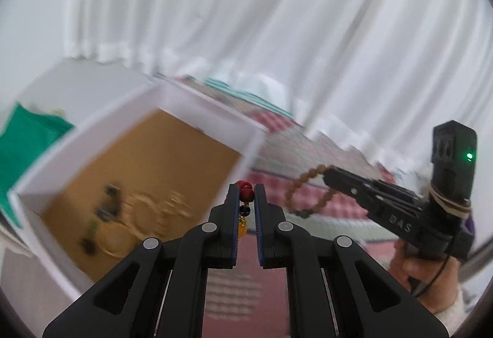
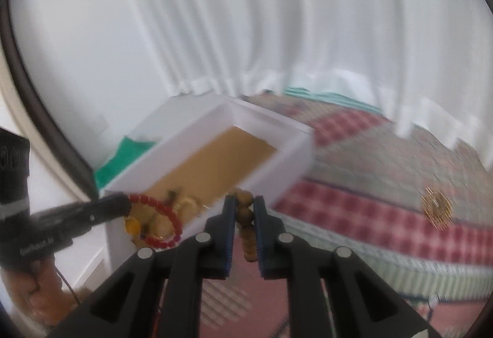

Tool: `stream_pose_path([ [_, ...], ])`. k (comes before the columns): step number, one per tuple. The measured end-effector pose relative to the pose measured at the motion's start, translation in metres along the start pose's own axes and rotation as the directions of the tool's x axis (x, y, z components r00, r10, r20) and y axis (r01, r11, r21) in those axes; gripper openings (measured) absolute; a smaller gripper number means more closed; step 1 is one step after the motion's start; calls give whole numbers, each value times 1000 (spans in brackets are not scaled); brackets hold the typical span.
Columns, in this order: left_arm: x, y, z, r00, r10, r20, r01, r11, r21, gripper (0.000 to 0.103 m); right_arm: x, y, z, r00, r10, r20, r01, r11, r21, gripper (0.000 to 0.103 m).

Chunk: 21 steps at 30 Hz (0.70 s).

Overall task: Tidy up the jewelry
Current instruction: 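Carry both bracelets into the white box and open both tools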

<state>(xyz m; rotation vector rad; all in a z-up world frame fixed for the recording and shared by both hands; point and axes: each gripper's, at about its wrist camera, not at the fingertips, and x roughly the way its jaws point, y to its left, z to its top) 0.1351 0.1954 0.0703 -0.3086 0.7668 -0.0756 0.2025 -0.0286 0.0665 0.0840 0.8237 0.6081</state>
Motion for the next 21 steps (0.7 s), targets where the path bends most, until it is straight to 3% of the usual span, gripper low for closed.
stream_pose_path([
  [7, 25, 72, 22, 984, 178, -3, -178, 983, -45, 7, 73, 62, 38, 997, 59, -54, -64, 993, -101, 12],
  [15, 100, 115, 16, 969, 219, -117, -228, 971, -69, 7, 170, 93, 43, 987, -23, -162, -11, 978, -208, 12],
  [21, 148, 128, 0, 948, 256, -190, -274, 959, -75, 12, 209, 80, 35, 979, -58, -193, 25, 985, -169, 14],
])
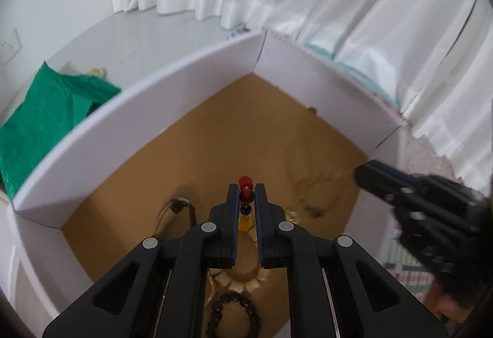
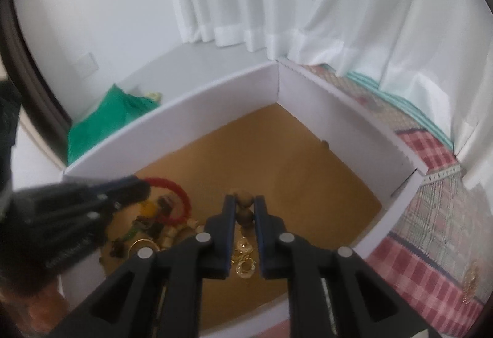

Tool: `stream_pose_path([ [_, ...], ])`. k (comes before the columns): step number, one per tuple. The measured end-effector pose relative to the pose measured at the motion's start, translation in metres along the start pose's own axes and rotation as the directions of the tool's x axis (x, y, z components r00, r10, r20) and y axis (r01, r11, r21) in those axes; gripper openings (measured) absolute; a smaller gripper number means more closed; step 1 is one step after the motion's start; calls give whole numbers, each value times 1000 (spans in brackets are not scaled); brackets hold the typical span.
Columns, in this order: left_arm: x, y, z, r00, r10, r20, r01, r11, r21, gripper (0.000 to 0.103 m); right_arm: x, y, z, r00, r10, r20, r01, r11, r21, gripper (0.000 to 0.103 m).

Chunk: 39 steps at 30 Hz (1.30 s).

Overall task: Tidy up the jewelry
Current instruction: 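Carry both bracelets into the white box and open both tools, then withdraw both tools and move the right tool to the gold filigree pendant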

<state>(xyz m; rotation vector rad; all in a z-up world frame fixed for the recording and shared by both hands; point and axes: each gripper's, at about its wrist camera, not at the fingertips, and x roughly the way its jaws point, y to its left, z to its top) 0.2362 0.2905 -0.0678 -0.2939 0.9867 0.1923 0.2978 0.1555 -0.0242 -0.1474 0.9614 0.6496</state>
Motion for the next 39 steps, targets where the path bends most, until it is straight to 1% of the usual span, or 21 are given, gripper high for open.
stream_pose_path([
  [1, 3, 0, -2, 1000, 19, -4, -19, 1000, 4, 26, 2, -4, -1, 1000, 3, -5, -2, 1000, 17, 18],
  [2, 5, -2, -6, 999, 39, -5, -39, 999, 9, 36, 3, -8, -3, 1000, 4, -13, -4, 999, 38, 34],
  [3, 4, -2, -8, 999, 48, 3, -48, 999, 11, 57, 2, -13, -6, 1000, -1, -17, 2, 998, 62, 54],
  [4, -2, -3, -12, 998, 59, 24, -60, 998, 13, 69, -1, -18, -9, 1000, -8, -13, 9, 997, 80, 60],
  [5, -6, -4, -14, 997, 67, 38, -67, 998, 17, 72, -4, -20, -12, 1000, -14, -8, 15, 996, 91, 62],
  [7, -17, -9, -20, 995, 80, 66, -82, 996, 33, 80, -18, -28, -24, 1000, -30, 5, 29, 994, 108, 62],
  [9, -31, -20, -29, 994, 69, 90, -74, 996, 49, 84, -29, -35, -38, 999, -43, 12, 41, 991, 125, 62],
  [11, -45, -35, -40, 993, 47, 112, -55, 996, 71, 86, -42, -45, -56, 998, -56, 16, 53, 988, 145, 62],
  [14, -65, -69, -63, 992, -25, 126, 10, 993, 119, 91, -62, -64, -89, 997, -74, 13, 70, 982, 173, 62],
  [17, -75, -114, -92, 987, -133, 93, 113, 975, 189, 93, -82, -84, -126, 993, -114, -1, 112, 976, 187, 62],
  [19, -74, -142, -111, 982, -179, 58, 161, 960, 231, 95, -99, -103, -155, 989, -150, -15, 150, 967, 207, 62],
  [21, -68, -168, -130, 978, -205, 24, 191, 943, 271, 95, -116, -121, -181, 983, -181, -25, 181, 953, 244, 62],
  [25, -45, -220, -166, 976, -212, -59, 219, 915, 338, 95, -144, -161, -231, 975, -218, -36, 217, 915, 340, 62],
  [28, -32, -250, -189, 975, -203, -89, 222, 898, 381, 95, -161, -194, -265, 970, -238, -50, 237, 878, 417, 62],
  [30, -26, -264, -199, 976, -193, -99, 217, 887, 407, 95, -168, -212, -282, 968, -244, -60, 244, 855, 458, 62],
  [34, -17, -285, -216, 978, -176, -111, 208, 867, 454, 95, -174, -238, -303, 966, -247, -72, 248, 823, 510, 62],
  [39, -3, -301, -218, 979, -161, -121, 200, 859, 472, 95, -177, -257, -317, 973, -220, -73, 223, 808, 546, 62],
])
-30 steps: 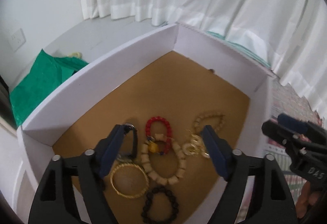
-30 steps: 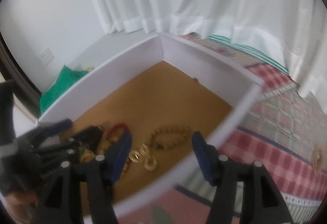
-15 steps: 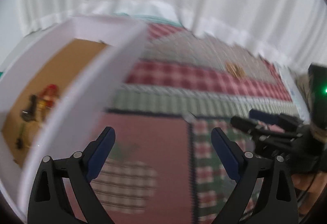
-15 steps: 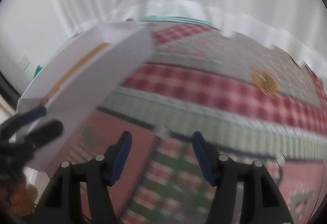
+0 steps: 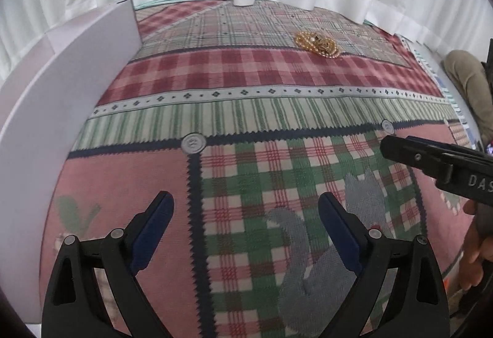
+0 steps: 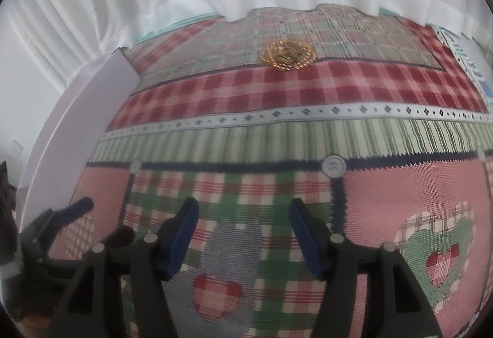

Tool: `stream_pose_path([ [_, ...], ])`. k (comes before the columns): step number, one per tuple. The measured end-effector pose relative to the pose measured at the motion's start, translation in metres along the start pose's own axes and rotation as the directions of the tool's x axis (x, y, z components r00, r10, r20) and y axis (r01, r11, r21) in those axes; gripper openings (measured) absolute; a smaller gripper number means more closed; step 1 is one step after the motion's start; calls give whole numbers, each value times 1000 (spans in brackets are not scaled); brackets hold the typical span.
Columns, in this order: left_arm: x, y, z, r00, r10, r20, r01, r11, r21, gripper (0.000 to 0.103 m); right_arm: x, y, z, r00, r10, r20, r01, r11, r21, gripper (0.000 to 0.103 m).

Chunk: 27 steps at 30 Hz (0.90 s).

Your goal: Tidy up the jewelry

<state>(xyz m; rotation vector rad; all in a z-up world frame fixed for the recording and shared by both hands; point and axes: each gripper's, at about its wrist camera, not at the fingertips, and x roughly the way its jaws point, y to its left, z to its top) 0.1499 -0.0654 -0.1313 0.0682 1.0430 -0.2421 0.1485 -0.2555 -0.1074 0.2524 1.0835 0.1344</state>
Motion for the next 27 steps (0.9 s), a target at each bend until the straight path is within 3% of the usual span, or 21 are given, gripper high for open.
stream_pose_path([
  [8, 26, -13, 36, 1000, -8, 8, 8, 1000, 10, 95, 4, -38, 21, 999, 34, -23, -32, 995, 97, 62],
  [13, 40, -30, 74, 1000, 0, 30, -2, 998, 55, 95, 7, -65, 66, 999, 49, 0, -48, 983, 178, 62],
  [17, 56, -48, 122, 1000, 6, 24, -9, 993, 122, 95, 15, -76, 97, 998, 67, 23, -70, 977, 199, 62],
  [19, 64, -53, 140, 1000, 2, 18, -4, 992, 128, 95, 24, -81, 117, 993, 118, 27, -121, 971, 207, 54],
  [23, 78, -43, 167, 999, -35, -8, 35, 998, 54, 95, 55, -85, 157, 986, 168, -21, -158, 958, 238, 48],
  [27, 87, -24, 159, 999, -33, -19, 33, 999, 13, 95, 94, -79, 184, 990, 124, -70, -104, 967, 234, 47],
])
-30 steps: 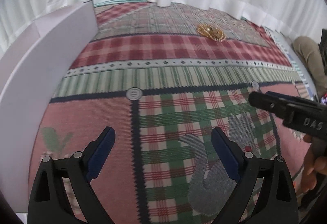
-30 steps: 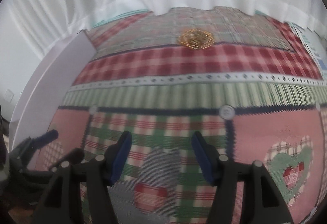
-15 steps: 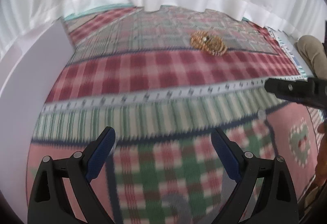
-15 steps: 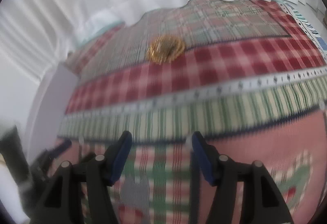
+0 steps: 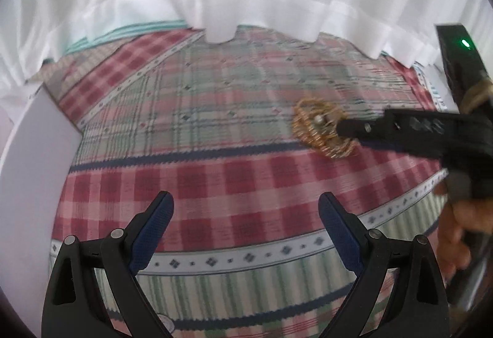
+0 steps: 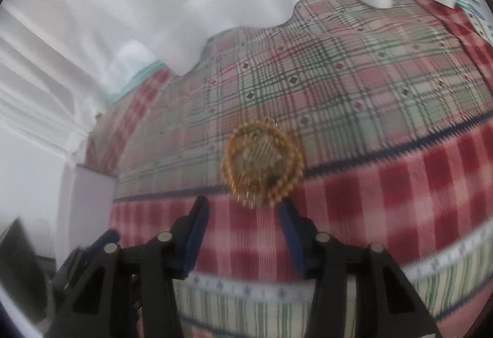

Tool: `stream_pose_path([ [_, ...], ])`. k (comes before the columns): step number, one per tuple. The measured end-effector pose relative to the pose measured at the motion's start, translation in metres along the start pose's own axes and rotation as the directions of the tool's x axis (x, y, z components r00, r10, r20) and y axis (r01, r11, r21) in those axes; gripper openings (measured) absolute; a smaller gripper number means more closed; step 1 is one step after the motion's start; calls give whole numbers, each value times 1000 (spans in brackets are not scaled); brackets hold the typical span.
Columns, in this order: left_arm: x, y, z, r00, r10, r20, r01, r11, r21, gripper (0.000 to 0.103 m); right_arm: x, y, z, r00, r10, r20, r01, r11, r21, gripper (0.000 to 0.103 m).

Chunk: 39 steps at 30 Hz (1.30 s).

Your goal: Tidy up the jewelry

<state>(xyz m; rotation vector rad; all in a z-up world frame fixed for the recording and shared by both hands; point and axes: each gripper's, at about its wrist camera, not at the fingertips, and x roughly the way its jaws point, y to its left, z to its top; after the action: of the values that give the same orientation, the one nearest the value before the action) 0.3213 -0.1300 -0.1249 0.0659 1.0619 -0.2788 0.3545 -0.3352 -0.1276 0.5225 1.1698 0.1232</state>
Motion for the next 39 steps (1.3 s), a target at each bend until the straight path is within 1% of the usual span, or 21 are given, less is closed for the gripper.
stream_pose_path([
  [2, 5, 7, -8, 1000, 20, -10, -20, 1000, 6, 95, 15, 5, 6, 998, -56, -2, 56, 998, -35, 45],
  [3, 7, 10, -12, 999, 30, -11, -30, 999, 11, 95, 23, 8, 9, 994, -105, 0, 105, 993, -53, 45],
  [7, 9, 23, -28, 999, 24, -21, -24, 1000, 0, 95, 41, 16, 12, 986, -168, 23, 169, 982, -85, 41],
  [8, 8, 25, -30, 1000, 21, -23, -21, 1000, -6, 95, 43, 19, 13, 982, -188, 24, 190, 976, -104, 37],
  [9, 7, 29, -34, 999, 18, -27, -19, 1000, -15, 95, 44, 22, 14, 979, -203, 27, 205, 971, -127, 30],
  [10, 6, 32, -37, 999, 17, -29, -17, 1000, -21, 95, 46, 27, 14, 976, -217, 26, 218, 964, -152, 29],
  [11, 4, 35, -40, 999, 16, -29, -16, 999, -27, 95, 46, 32, 13, 973, -228, 32, 230, 957, -176, 22],
  [13, -1, 43, -46, 999, 19, -27, -20, 999, -39, 95, 42, 39, 13, 968, -245, 51, 251, 944, -213, 21],
  [17, -15, 55, -56, 1000, 23, -10, -23, 998, -51, 95, 23, 44, 15, 973, -221, 71, 231, 951, -207, 21],
  [20, -26, 66, -62, 1000, 24, 8, -24, 997, -67, 95, 9, 50, 12, 981, -181, 77, 193, 956, -219, 21],
  [23, -33, 74, -68, 999, 31, 18, -29, 996, -82, 95, -8, 63, -4, 995, -84, 51, 94, 965, -245, 21],
  [25, -36, 75, -74, 999, 31, 13, -30, 996, -86, 95, -15, 76, -19, 1000, -14, 22, 19, 962, -274, 21],
  [28, -34, 74, -86, 1000, 29, -12, -30, 997, -77, 95, -12, 91, -42, 999, 26, -29, -34, 951, -306, 24],
  [29, -34, 73, -91, 999, 31, -19, -32, 997, -72, 95, -10, 94, -49, 999, 28, -40, -39, 950, -311, 32],
  [30, -34, 71, -96, 999, 34, -25, -35, 997, -69, 95, -8, 94, -57, 998, 27, -58, -45, 947, -319, 49],
  [31, -33, 71, -104, 999, 35, -32, -37, 997, -65, 95, -10, 92, -64, 998, 24, -60, -42, 946, -320, 54],
  [32, -33, 70, -107, 999, 35, -35, -37, 997, -63, 96, -12, 88, -71, 999, 17, -47, -32, 946, -322, 55],
  [35, -26, 66, -124, 997, 47, -54, -51, 997, -63, 97, -21, 65, -99, 996, -86, 9, 84, 933, -351, 55],
  [36, -24, 64, -127, 997, 55, -56, -59, 996, -61, 99, -23, 56, -109, 991, -130, 24, 130, 927, -353, 55],
  [37, -24, 58, -131, 995, 90, -39, -92, 995, -45, 100, -25, 46, -120, 984, -177, 37, 178, 918, -355, 55],
  [39, -25, 51, -134, 992, 127, -18, -128, 991, -27, 102, -31, 29, -143, 967, -248, 64, 254, 899, -356, 55],
])
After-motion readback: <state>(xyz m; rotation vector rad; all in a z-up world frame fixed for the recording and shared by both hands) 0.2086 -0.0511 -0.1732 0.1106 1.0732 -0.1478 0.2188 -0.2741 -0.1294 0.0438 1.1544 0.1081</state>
